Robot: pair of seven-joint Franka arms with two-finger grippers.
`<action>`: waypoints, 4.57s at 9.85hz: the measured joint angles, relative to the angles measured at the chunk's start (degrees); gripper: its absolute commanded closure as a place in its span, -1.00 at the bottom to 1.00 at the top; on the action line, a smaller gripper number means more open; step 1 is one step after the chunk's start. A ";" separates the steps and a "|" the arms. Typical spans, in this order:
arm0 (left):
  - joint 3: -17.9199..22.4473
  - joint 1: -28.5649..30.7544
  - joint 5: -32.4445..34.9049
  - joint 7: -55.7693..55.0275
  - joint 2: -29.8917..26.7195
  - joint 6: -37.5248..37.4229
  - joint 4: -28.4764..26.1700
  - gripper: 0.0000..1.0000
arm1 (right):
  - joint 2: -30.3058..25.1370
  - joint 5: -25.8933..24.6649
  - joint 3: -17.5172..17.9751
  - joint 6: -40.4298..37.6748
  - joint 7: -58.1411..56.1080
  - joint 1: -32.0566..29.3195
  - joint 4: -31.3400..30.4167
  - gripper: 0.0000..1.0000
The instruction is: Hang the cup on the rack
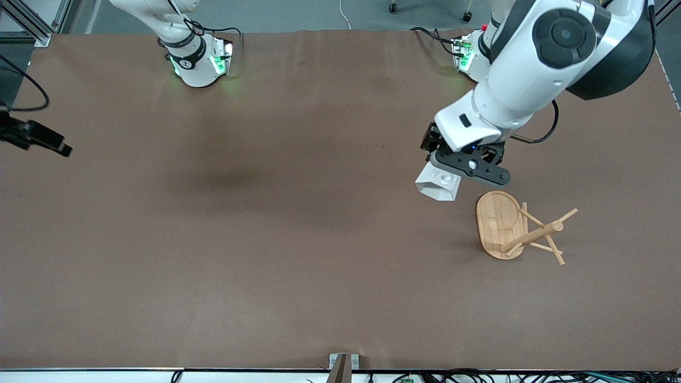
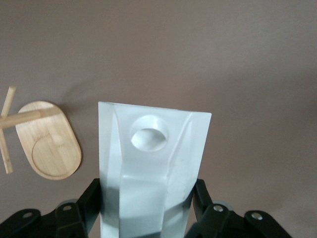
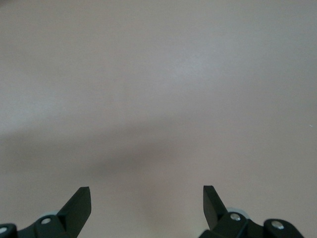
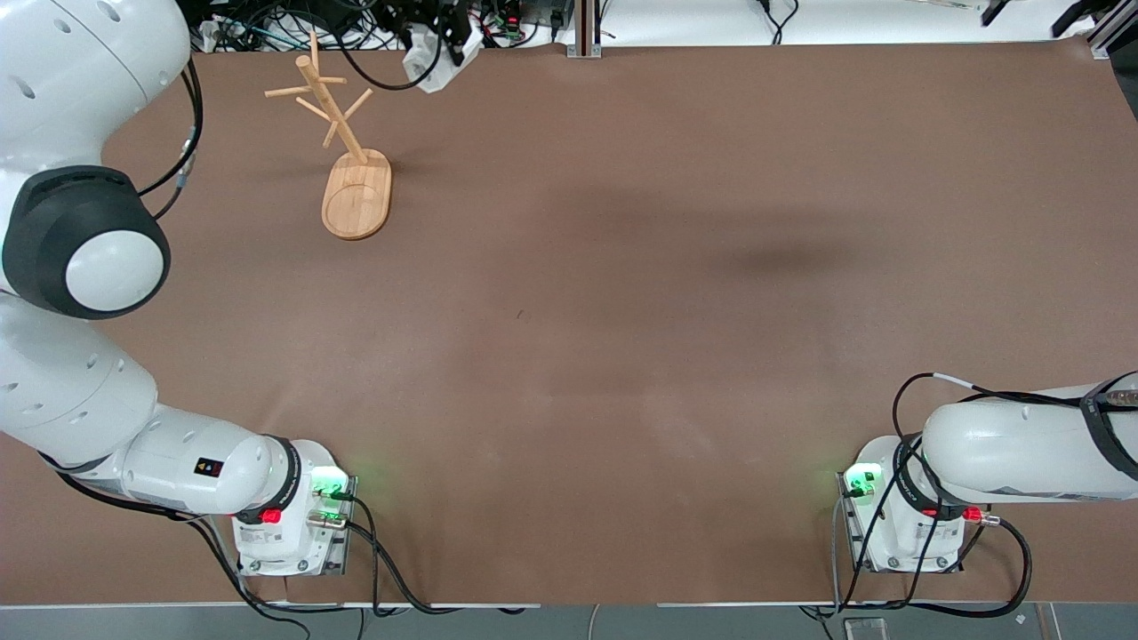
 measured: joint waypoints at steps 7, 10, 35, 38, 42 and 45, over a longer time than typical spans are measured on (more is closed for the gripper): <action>6.86 4.30 -0.06 12.20 -1.82 11.84 -16.38 1.00 | 0.39 -1.07 -0.48 -3.03 -3.53 0.10 4.10 -1.00; 7.58 4.53 -0.07 13.60 -3.17 15.22 -21.10 1.00 | 0.48 -1.14 -0.50 -3.03 -4.08 0.10 4.15 -1.00; 18.17 4.58 -4.41 14.72 -3.24 10.42 -13.39 -1.00 | 0.55 -1.50 -0.56 -3.04 -4.51 0.02 4.25 -1.00; 16.14 6.03 -2.08 5.21 -8.84 4.69 -11.70 -1.00 | 0.57 -1.50 -0.57 -3.03 -4.51 0.01 4.29 -1.00; 13.90 10.69 -0.45 8.29 -16.77 2.54 -11.27 -1.00 | 0.60 -1.50 -0.59 -3.05 -4.51 -0.09 4.32 -1.00; 8.96 14.04 0.13 6.95 -19.04 -3.37 -10.97 -1.00 | 0.61 -1.50 -0.62 -3.05 -4.50 -0.31 4.32 -1.00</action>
